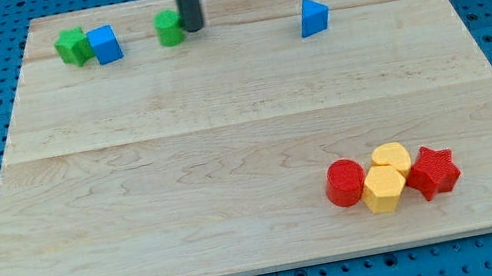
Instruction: Move the blue triangle diagonal to the green circle
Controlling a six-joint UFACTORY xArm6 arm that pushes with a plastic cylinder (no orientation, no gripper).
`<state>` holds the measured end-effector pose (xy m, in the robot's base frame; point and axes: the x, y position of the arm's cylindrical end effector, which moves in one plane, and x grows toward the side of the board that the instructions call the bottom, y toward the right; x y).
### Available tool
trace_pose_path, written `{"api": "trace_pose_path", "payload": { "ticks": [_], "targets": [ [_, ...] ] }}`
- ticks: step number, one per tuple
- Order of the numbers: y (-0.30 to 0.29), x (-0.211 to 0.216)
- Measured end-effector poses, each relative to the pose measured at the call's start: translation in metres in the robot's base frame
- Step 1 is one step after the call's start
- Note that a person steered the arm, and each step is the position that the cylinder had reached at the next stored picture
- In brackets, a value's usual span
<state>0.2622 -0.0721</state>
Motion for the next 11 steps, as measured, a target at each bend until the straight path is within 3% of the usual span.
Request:
{"api": "trace_pose_path", "payload": {
  "ticks": [1, 2, 3, 4, 5, 7, 9, 11],
  "targets": [
    [-0.021, 0.000],
    [0.038, -0.019],
    [0.156, -0.044],
    [0.241, -0.034],
    [0.255, -0.015],
    [0.187, 0.027],
    [0.056, 0.049],
    [0.079, 0.069]
  ]
}}
